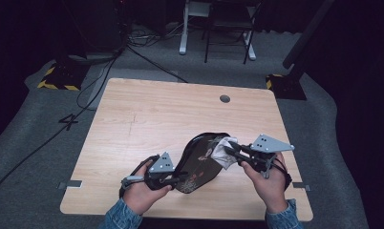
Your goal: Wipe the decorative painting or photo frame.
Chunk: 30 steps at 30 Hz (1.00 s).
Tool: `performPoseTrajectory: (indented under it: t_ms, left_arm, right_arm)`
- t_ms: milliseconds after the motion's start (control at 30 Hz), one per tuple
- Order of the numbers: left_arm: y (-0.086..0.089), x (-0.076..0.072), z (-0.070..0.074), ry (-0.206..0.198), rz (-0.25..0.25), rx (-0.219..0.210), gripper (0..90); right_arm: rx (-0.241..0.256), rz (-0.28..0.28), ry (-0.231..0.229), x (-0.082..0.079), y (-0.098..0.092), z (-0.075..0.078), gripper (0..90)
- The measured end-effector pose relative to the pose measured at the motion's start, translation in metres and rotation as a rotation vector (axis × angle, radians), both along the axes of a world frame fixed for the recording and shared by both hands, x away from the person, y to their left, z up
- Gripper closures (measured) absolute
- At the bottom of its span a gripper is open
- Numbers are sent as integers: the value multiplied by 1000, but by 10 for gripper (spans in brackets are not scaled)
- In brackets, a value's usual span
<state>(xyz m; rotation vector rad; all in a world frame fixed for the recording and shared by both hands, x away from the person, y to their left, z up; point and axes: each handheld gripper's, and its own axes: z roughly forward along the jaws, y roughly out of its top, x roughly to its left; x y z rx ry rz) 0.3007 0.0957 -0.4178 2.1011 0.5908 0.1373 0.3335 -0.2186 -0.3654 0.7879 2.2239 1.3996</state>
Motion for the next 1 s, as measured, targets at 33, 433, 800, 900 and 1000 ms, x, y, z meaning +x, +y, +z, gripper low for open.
performPoseTrajectory:
  t_ms: [33, 433, 800, 900, 1000]
  left_arm:
    - [0, 0, 0, 0, 0, 0, 783]
    - [-1, -1, 0, 14, 18, -5, 790]
    - [0, 0, 0, 38, 29, -17, 801]
    - [0, 0, 0, 34, 28, -12, 801]
    - [0, 0, 0, 35, 30, -13, 801]
  right_arm:
    - [0, -3, 5, 1, -1, -1, 787]
    - [-20, -42, 32, 5, -11, -9, 786]
    - [-26, 30, -41, -25, 6, 21, 786]
    - [-24, 73, -69, -34, 19, 27, 786]
    - [-22, 115, -100, -42, 34, 33, 786]
